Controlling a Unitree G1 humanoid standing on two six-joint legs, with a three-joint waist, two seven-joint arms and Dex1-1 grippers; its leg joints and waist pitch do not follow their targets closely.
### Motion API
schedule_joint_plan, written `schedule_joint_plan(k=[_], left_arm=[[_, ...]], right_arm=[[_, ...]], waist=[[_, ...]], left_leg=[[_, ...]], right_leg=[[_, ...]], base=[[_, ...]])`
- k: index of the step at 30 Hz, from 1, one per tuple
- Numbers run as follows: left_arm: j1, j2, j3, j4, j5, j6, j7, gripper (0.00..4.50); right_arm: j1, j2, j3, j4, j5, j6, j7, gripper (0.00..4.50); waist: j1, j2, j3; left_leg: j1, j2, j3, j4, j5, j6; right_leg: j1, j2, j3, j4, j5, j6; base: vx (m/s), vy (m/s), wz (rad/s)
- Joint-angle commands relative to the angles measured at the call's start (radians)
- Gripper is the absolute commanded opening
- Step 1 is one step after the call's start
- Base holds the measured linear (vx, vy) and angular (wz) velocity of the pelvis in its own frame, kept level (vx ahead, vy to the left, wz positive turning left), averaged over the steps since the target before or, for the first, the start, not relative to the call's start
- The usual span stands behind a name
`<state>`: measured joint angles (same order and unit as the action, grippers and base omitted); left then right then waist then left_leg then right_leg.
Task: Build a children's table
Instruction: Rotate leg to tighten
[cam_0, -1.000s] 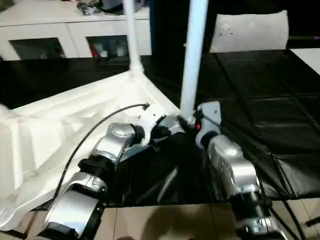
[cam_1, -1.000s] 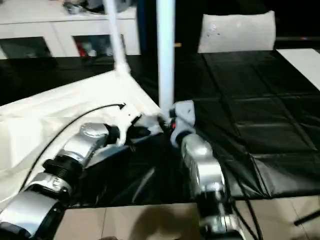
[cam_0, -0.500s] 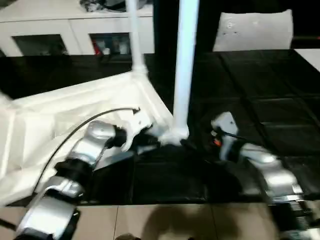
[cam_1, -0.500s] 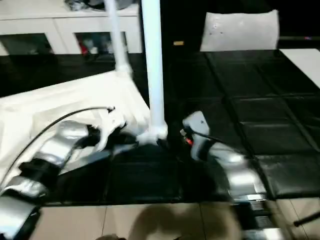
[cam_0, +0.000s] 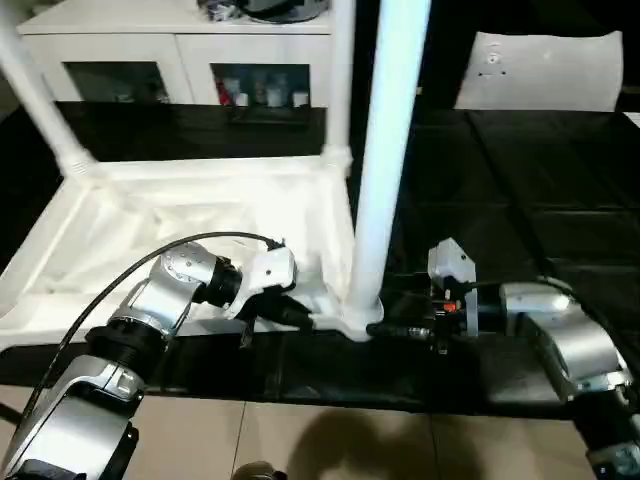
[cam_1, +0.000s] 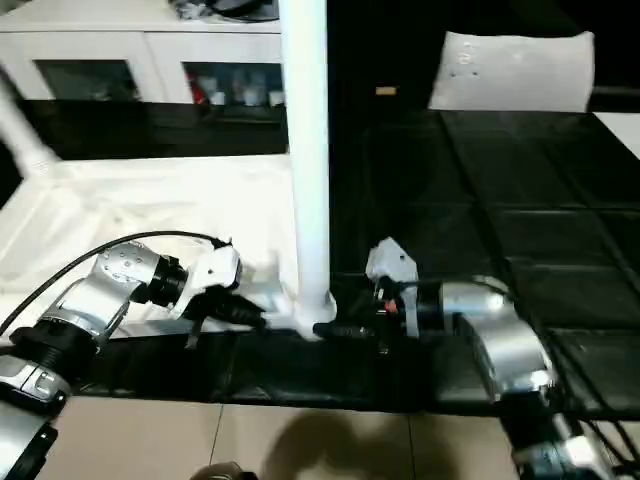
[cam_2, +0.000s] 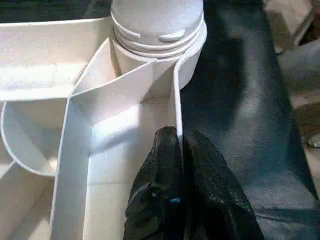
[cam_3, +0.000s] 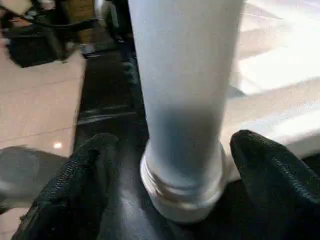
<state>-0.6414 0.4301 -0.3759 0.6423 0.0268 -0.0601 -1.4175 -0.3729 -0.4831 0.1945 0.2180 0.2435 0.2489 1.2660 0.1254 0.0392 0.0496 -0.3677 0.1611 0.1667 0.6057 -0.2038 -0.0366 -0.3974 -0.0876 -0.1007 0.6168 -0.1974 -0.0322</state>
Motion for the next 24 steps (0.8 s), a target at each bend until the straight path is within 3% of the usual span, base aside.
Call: schedule_joint_plan(k=[1, 9, 18, 19, 20, 24], left_arm=[[0.003, 0.001, -0.055, -0.037, 0.026, -0.026, -0.056, 0.0], [0.011, 0.007, -0.07, -0.054, 0.026, -0.039, -0.083, 0.0], [0.009, 0.008, -0.075, -0.049, 0.03, -0.043, -0.082, 0.0], [0.009, 0.008, -0.075, -0.047, 0.031, -0.044, -0.081, 0.0], [0.009, 0.009, -0.075, -0.044, 0.032, -0.045, -0.079, 0.0], [0.006, -0.003, -0.063, -0.03, 0.034, -0.019, -0.04, 0.0]], right_arm=[[-0.016, -0.003, 0.006, 0.01, 0.013, 0.006, 0.023, 3.61], [-0.039, 0.004, 0.021, 0.051, 0.029, 0.012, 0.075, 3.0], [-0.031, 0.012, 0.03, 0.05, 0.04, 0.025, 0.095, 2.14], [-0.028, 0.012, 0.03, 0.047, 0.043, 0.029, 0.096, 2.14], [-0.022, 0.013, 0.03, 0.037, 0.05, 0.037, 0.096, 2.08], [0.006, 0.032, 0.012, -0.001, 0.077, 0.076, 0.064, 1.99]], waist=[[-0.003, -0.022, -0.069], [0.014, -0.024, -0.07], [0.015, -0.022, -0.071], [0.015, -0.023, -0.071], [0.015, -0.017, -0.072], [0.015, -0.017, -0.071]], left_leg=[[0.006, 0.078, -0.018, -0.065, -0.077, 0.104], [0.008, 0.079, -0.015, -0.067, -0.083, 0.091], [0.007, 0.078, -0.015, -0.067, -0.087, 0.079], [0.007, 0.077, -0.015, -0.067, -0.086, 0.079], [0.006, 0.078, -0.017, -0.066, -0.081, 0.079], [0.008, 0.079, -0.017, -0.068, -0.102, 0.073]], right_leg=[[0.056, -0.085, 0.063, -0.065, -0.119, -0.22], [0.054, -0.086, 0.064, -0.063, -0.118, -0.213], [0.055, -0.086, 0.063, -0.064, -0.116, -0.209], [0.056, -0.086, 0.063, -0.064, -0.112, -0.21], [0.056, -0.086, 0.062, -0.061, -0.102, -0.213], [0.056, -0.085, 0.063, -0.065, -0.105, -0.215]], base=[[0.0, 0.0, 0.0], [0.0, 0.0, 0.0], [0.0, 0.0, 0.0], [0.0, 0.0, 0.0], [0.0, 0.0, 0.0], [0.0, 0.0, 0.0]])
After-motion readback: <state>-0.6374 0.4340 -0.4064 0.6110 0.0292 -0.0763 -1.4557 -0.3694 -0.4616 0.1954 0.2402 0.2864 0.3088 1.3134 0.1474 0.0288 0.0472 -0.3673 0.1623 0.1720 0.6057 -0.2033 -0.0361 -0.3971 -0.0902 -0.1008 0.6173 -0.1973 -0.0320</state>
